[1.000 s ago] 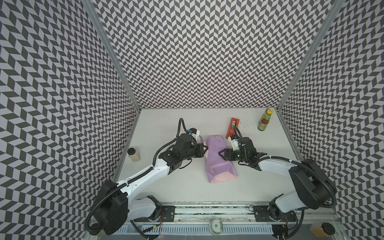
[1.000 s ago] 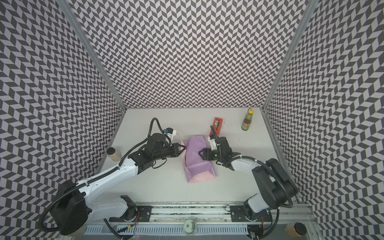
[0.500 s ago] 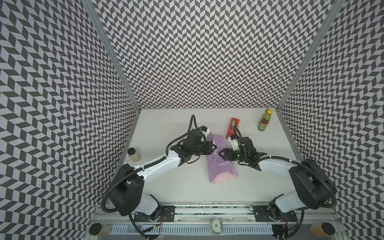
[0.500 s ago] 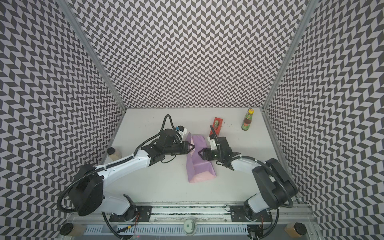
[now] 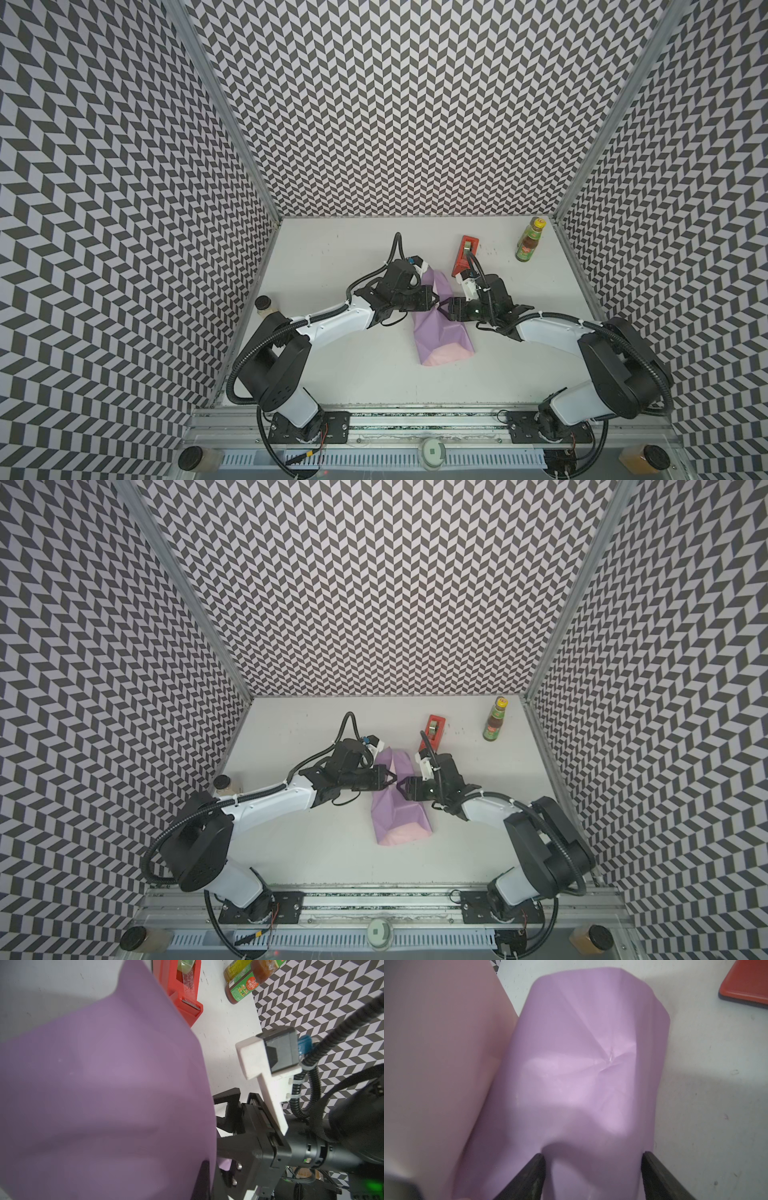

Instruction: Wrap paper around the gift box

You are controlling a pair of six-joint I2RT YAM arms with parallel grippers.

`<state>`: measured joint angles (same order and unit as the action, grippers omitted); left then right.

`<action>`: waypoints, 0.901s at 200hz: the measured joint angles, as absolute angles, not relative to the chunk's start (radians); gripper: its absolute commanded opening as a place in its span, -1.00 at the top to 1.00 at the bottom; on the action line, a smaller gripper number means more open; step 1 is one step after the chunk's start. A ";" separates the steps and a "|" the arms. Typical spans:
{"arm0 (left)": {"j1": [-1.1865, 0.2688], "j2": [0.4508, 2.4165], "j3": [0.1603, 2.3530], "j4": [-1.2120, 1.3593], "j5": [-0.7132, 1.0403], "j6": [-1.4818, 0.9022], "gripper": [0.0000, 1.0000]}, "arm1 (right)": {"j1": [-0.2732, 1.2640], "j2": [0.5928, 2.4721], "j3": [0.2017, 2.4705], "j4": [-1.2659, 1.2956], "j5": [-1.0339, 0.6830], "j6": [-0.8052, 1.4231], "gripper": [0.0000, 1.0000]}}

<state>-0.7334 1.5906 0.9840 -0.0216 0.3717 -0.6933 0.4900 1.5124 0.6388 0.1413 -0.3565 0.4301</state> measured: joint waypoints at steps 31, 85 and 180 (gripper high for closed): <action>-0.733 1.618 0.984 0.007 0.385 -0.705 0.97 | 0.490 1.511 0.639 0.140 -0.356 0.430 -0.43; -0.733 1.654 0.984 0.053 0.407 -0.728 0.97 | 0.490 1.510 0.639 0.139 -0.356 0.431 -0.44; -0.730 1.696 0.960 0.147 0.414 -0.756 0.96 | 0.491 1.491 0.638 0.108 -0.356 0.439 -0.47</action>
<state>-0.7300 1.6958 0.9604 0.1474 0.4137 -0.7563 0.4908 1.4914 0.6384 0.1078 -0.3565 0.4389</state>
